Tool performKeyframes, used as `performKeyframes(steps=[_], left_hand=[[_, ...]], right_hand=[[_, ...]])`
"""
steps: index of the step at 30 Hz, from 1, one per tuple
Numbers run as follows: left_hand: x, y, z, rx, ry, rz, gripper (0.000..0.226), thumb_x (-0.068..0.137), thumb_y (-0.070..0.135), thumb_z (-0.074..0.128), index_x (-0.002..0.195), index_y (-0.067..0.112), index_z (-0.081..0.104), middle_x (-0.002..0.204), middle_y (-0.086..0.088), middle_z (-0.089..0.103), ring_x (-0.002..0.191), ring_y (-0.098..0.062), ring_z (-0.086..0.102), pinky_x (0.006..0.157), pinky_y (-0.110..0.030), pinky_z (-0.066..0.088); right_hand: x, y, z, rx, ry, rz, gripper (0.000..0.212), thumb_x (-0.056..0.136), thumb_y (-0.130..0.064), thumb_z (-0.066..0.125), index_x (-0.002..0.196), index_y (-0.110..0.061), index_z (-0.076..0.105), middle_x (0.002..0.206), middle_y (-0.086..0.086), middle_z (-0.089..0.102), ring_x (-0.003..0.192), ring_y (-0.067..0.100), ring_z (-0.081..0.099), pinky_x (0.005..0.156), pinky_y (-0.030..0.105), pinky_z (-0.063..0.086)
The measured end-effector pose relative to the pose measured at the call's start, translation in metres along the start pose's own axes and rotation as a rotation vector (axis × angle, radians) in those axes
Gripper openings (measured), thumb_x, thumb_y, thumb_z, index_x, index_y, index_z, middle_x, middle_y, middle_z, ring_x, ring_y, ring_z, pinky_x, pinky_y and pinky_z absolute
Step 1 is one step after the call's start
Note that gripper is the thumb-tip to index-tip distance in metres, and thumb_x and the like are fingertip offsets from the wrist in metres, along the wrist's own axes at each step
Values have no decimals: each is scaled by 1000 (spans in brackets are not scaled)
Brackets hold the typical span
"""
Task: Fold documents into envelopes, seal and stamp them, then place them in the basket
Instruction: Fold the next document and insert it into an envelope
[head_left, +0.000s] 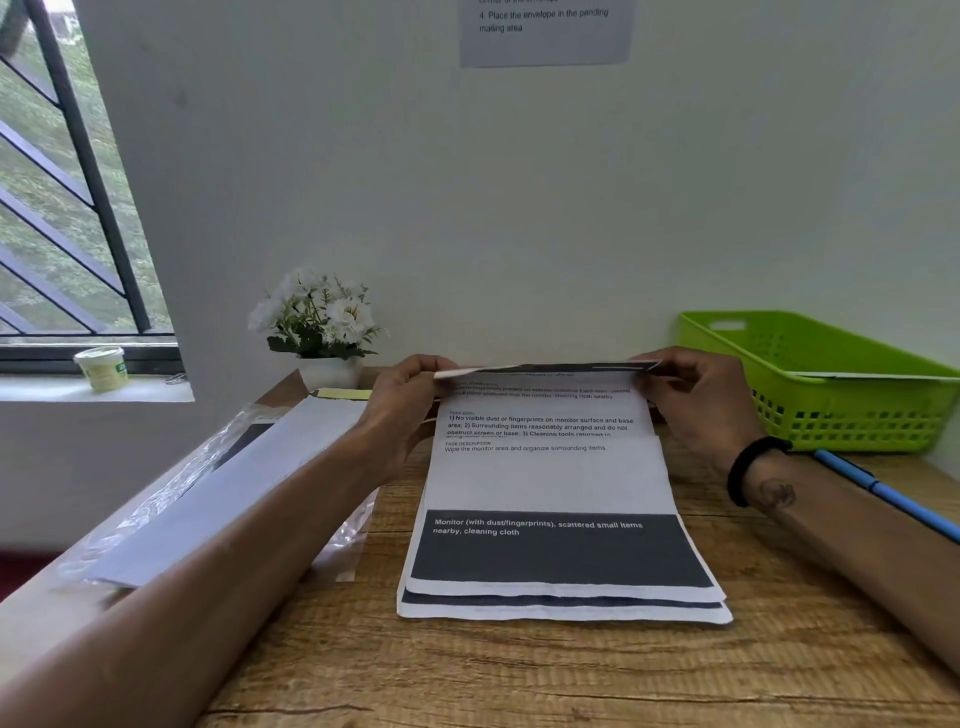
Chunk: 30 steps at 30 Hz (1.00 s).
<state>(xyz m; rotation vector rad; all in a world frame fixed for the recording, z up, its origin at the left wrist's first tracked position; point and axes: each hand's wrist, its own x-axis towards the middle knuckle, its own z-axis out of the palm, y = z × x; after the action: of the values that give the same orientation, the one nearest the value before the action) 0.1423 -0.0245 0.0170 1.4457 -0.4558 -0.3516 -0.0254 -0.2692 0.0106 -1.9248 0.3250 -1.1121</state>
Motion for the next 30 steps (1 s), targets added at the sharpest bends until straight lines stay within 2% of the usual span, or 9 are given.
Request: performKeyframes(steps=[3,8,12,14,18,21,25,27,30], left_hand=[[-1,1,1,5,4,-10,31,103,-1,46,97,15,73,93,-9,76,71,-19,69,55,-27,55],[-4,5,2,-40,37,-59,21,99,9,58,102,9,79,89,-7,76,74,-22,69,63,-32,57],[-9,8,3,-84,19,-50,30,98,16,50,100,7,79,96,-9,75,82,-22,68,74,-35,56],[-9,9,4,-83,-1,-34,34,98,22,49,103,6,79,100,-9,76,85,-22,67,77,-34,54],[-7,5,2,-6,-12,27,34,95,39,71,106,8,79,100,-6,79,87,-21,72,77,-34,55],[-9,3,3,40,-71,120,36,87,38,79,109,9,77,104,-8,79,89,-20,73,79,-33,57],[-13,4,7,56,-87,208,29,84,30,85,108,15,77,92,-1,79,77,-14,75,65,-23,56],[-11,2,6,216,-75,307,28,86,32,85,110,22,75,92,2,80,78,-11,75,64,-22,56],[-7,-5,3,776,3,645,23,89,42,79,109,31,73,97,12,77,87,-3,70,74,-23,57]], right_hand=[[0,0,1,5,-16,-7,36,89,7,71,81,-27,76,89,-1,77,81,13,73,76,30,61],[-1,-2,1,39,-31,52,41,90,17,57,77,-16,78,92,-7,77,79,-5,72,69,14,58],[0,-2,2,147,9,129,40,89,14,48,74,-9,78,90,-1,79,96,21,74,80,31,61],[2,-4,1,183,15,156,38,89,10,46,76,-4,78,91,3,79,101,25,72,89,40,58],[-3,-8,2,128,-29,92,21,93,-6,66,80,-15,79,87,-2,79,86,18,71,79,30,56],[-9,-3,5,-45,-112,-29,7,86,-19,82,89,-24,80,88,-10,78,83,11,72,74,22,55],[-12,-4,6,-129,-202,-85,24,82,-24,86,104,-27,78,100,-10,78,96,2,71,84,22,56],[-13,-5,5,-130,-221,-90,27,80,-22,87,105,-27,78,99,-10,78,96,1,72,87,28,58],[-15,-6,4,-139,-235,-103,26,81,-22,87,104,-27,78,97,-12,78,96,0,72,90,32,59]])
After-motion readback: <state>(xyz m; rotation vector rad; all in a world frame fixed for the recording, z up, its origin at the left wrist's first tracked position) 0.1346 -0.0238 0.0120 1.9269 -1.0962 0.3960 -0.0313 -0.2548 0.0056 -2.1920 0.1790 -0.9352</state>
